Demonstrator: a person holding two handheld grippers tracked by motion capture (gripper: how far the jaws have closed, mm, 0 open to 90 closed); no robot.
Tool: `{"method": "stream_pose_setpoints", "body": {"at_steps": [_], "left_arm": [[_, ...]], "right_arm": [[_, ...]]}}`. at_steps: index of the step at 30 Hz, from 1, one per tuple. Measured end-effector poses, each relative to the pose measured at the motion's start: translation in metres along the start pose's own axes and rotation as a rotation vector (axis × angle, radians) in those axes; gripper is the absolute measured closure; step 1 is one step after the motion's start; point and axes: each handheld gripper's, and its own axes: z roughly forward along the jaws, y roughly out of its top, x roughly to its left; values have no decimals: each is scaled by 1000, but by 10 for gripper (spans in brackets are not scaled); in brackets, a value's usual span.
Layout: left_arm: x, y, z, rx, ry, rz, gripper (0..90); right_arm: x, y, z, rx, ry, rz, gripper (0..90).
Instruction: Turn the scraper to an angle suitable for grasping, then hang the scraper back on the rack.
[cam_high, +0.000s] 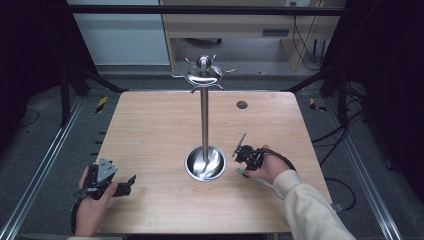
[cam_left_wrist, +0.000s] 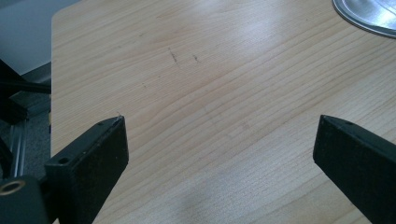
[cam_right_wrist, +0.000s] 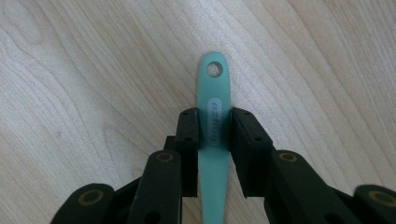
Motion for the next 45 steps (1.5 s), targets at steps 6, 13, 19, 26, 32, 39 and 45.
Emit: {"method": "stream_pose_setpoints", "body": {"at_steps": [6,13,19,26,32,39,45], "left_arm": [[0,0,0,-1,1,2,31],[0,0,0,0,1,0,31],[0,0,0,2,-1,1,31],[0,0,0,3,-2,1,31],[0,0,0,0,2,1,31],[0,0,0,2,1,-1,31],[0,0,0,-2,1,-3,30]], "right_arm": [[1,1,2,4,-7,-1,735],[3,0,-1,3,-13,-22,742],[-1,-5,-17,-42,-14,4,744],[-8,-13,-53,-169,-34,54,745],[-15,-19,-86,-283,-53,84,744],[-19,-30,-124,-455,-55,126,743],[-20,-34,-147,-568,-73,149,743]]}}
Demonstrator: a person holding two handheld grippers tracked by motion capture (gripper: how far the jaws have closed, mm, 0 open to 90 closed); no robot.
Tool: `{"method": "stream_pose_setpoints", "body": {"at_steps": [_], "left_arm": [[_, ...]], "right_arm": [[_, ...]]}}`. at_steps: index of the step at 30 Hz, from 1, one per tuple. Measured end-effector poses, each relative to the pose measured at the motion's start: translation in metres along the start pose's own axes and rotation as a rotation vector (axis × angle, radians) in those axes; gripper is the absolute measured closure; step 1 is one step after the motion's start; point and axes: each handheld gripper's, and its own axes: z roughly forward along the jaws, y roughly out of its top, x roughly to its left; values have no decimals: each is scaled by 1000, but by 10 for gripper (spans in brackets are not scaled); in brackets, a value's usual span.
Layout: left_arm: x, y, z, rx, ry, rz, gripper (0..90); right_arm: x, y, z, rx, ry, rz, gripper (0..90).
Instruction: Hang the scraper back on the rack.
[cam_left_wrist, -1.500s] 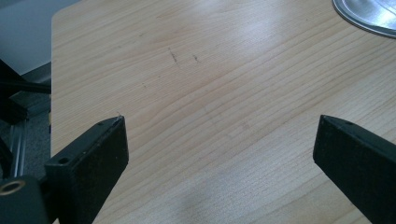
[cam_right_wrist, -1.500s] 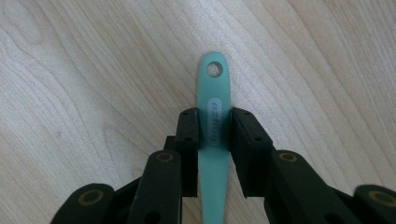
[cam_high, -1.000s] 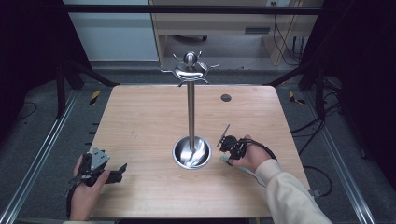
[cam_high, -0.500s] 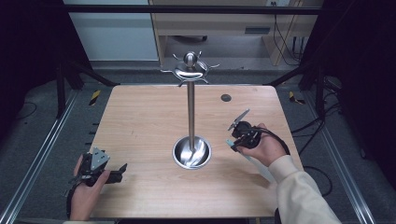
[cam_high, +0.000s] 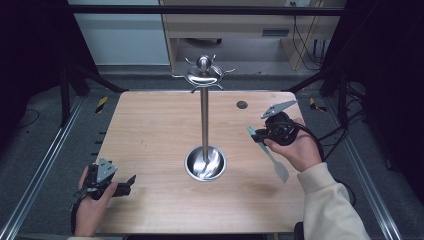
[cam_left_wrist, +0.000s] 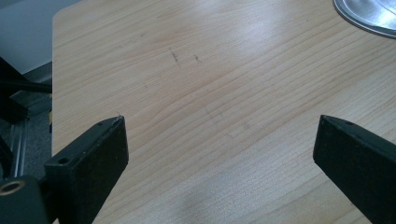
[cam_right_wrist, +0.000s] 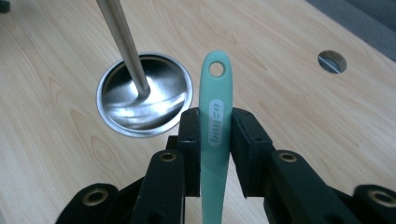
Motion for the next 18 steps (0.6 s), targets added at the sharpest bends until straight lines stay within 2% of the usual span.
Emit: {"method": "stream_pose_setpoints", "body": {"at_steps": [5,9,18], "left_arm": [[0,0,0,3,-4,1,30],[1,-2,0,-4,-3,-12,30],[4,-2,-2,-10,7,-26,31]], "right_arm": [[2,4,-6,-48,-6,-4,743],[4,5,-9,-73,-3,-5,743],[7,11,-14,-175,5,24,743]]}}
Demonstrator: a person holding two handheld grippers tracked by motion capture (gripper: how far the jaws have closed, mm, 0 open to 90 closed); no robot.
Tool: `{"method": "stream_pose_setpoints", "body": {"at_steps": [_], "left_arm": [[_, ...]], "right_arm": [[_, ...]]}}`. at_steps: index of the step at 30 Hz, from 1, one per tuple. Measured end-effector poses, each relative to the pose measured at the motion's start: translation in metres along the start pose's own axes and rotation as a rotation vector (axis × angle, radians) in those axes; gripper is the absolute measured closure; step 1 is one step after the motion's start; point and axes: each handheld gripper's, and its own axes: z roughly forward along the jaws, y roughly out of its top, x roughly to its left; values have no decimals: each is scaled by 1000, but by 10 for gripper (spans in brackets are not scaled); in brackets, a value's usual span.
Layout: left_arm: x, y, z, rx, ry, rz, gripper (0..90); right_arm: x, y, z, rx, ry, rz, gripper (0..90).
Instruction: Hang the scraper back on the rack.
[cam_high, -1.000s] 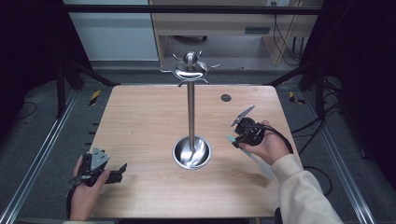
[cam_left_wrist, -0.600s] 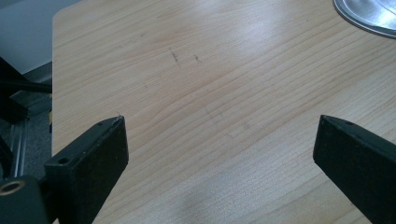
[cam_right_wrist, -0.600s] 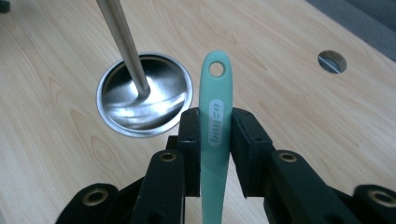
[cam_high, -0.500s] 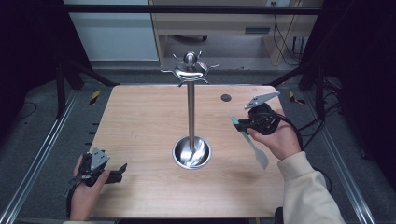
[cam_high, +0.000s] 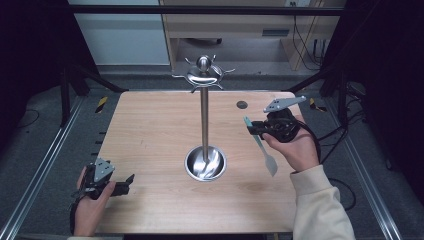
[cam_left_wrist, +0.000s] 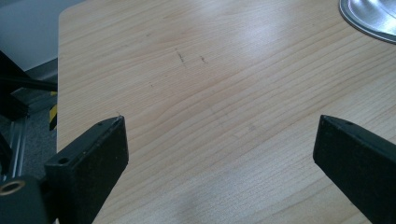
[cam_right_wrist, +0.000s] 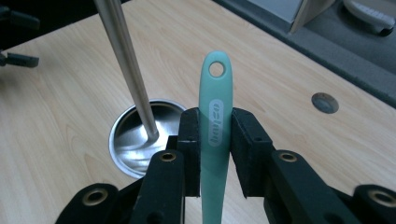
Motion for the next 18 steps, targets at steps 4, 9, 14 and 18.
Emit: {"method": "stream_pose_setpoints", "body": {"at_steps": [4,9,14,18], "left_arm": [[0,-1,0,3,1,-4,31],[2,-1,0,0,4,-10,30],[2,0,0,-4,4,-7,31],[2,1,-1,-8,8,-3,29]], "right_arm": [[0,4,-4,-48,-9,7,743],[1,11,-9,-87,-25,21,742],[7,17,-12,-112,-39,16,743],[14,19,-12,-136,-42,15,742]]}}
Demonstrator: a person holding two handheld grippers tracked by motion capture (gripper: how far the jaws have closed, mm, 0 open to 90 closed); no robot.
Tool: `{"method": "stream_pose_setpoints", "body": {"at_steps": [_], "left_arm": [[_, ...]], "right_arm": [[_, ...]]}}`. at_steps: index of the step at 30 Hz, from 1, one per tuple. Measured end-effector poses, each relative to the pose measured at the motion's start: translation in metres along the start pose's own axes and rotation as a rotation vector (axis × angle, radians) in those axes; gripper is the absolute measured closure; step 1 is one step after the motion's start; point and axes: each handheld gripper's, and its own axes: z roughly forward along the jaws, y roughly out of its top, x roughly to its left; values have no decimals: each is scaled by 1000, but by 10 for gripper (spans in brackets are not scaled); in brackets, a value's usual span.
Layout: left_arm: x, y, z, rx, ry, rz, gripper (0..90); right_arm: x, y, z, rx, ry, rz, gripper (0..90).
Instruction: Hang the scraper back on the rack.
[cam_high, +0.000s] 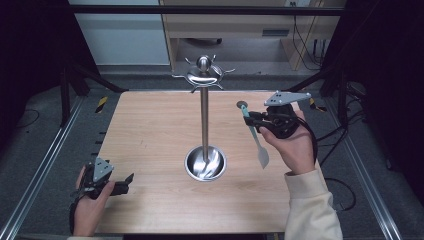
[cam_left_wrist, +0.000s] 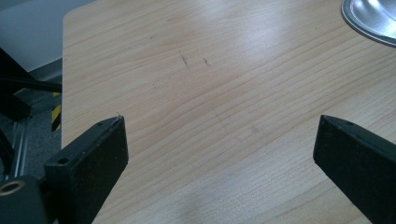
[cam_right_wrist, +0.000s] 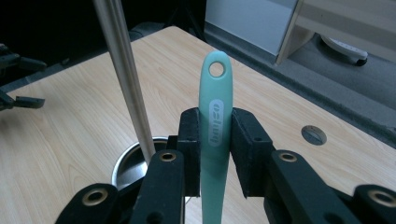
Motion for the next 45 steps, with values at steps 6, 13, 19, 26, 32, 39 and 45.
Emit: {"method": "stream_pose_setpoints", "body": {"at_steps": [6,13,19,26,32,39,45], "left_arm": [[2,0,0,-5,4,-1,29],[2,1,-1,-4,9,1,27],[2,1,0,-6,10,0,27],[0,2,-1,-19,-3,9,26],[0,1,0,-7,1,9,26],[0,1,0,-3,1,9,26],[2,0,0,0,7,5,26]], "right_arm": [[10,4,-6,-45,1,2,742],[21,7,-14,-100,-5,5,743],[30,13,-22,-147,-15,-8,742],[35,18,-32,-197,-11,-15,742],[40,22,-38,-227,-10,-21,742],[46,25,-41,-273,5,-35,742],[51,29,-43,-293,13,-34,742]]}}
